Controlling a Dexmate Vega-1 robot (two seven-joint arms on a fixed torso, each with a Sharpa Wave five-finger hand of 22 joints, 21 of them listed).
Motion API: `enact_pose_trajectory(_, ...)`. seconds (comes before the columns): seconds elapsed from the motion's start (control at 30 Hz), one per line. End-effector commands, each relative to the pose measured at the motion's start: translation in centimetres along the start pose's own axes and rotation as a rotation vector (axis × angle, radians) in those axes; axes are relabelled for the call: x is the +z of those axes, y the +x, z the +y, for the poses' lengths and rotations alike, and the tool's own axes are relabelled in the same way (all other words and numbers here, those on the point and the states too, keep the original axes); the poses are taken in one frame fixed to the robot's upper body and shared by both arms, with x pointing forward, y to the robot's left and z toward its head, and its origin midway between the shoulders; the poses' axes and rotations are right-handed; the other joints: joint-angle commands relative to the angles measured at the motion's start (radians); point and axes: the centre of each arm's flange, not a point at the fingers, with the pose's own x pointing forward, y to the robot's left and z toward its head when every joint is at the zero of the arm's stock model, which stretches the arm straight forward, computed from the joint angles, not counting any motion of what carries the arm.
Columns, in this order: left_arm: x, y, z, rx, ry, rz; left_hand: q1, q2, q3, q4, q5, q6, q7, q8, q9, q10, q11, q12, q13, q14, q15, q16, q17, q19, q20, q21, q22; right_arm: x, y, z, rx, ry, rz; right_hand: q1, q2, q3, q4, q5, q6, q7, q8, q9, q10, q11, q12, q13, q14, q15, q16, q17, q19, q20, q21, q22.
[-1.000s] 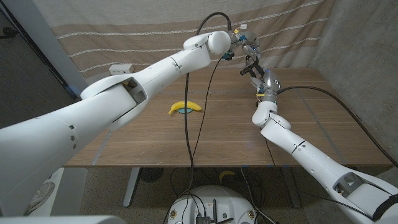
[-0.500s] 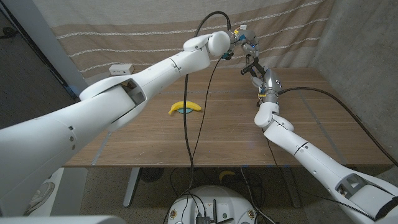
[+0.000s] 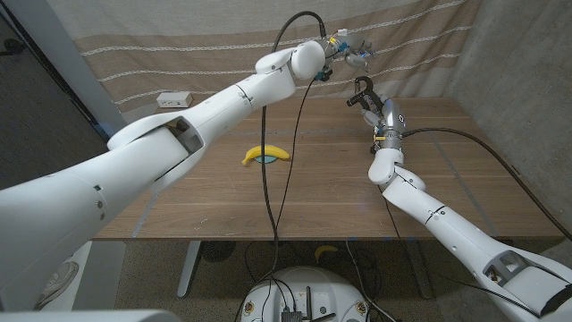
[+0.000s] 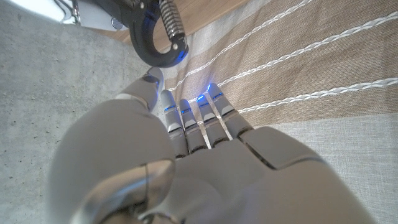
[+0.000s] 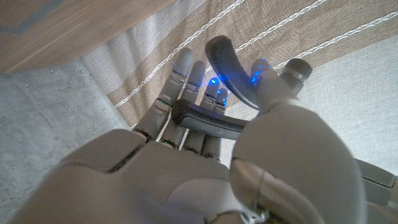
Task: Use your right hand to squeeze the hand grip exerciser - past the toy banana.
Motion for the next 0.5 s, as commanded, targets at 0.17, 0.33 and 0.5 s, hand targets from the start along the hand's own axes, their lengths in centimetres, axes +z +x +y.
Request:
enact_pose_trajectory(0.17, -2.6, -2.4, 1.6, 0.125, -0.3, -0.118, -0.167, 0.01, -0.042, 0.042, -0.03, -0.098, -0.071, -0.107, -0.078, -0.102, 0.019, 0.005, -0.009, -0.096, 0.016, -0.009, 0.0, -0.072, 0.024, -0.025, 0.003, -0.6, 0.2, -0.2, -0.014, 0.007, 0.002, 0.19, 0.198, 0.12, 0.111, -0.008, 0.094, -0.048, 0.01, 0.011, 0.015, 0.0, 0.004, 0.007, 0.015, -0.145, -0.003, 0.003, 0.002, -0.127, 0.023, 0.005)
enact_pose_trajectory(0.33, -4.3, -3.1, 1.6, 0.144, -0.439, -0.159, -0.204, 0.022, -0.048, 0.054, -0.035, -0.09, -0.08, -0.113, -0.092, -0.107, 0.023, 0.009, -0.011, -0.1, 0.021, -0.004, 0.0, -0.081, 0.027, -0.029, 0.003, -0.8, 0.2, -0.3, -0.017, -0.005, 0.007, 0.191, 0.199, 0.118, 0.111, -0.014, 0.089, -0.05, 0.01, 0.016, 0.017, -0.004, 0.003, 0.012, 0.03, -0.145, 0.001, 0.008, 0.001, -0.131, 0.036, 0.006)
enact_pose_trajectory(0.5, -5.8, -4.4, 1.5, 0.196, -0.545, -0.19, -0.234, 0.034, -0.052, 0.067, -0.039, -0.088, -0.079, -0.118, -0.101, -0.096, 0.028, 0.016, -0.012, -0.091, 0.023, 0.003, 0.001, -0.08, 0.031, -0.028, 0.003, -1.0, 0.2, -0.4, -0.021, -0.005, 0.005, 0.192, 0.2, 0.119, 0.112, -0.018, 0.089, -0.051, 0.01, 0.019, 0.019, -0.004, 0.002, 0.016, 0.035, -0.145, -0.001, 0.01, 0.0, -0.133, 0.047, 0.007)
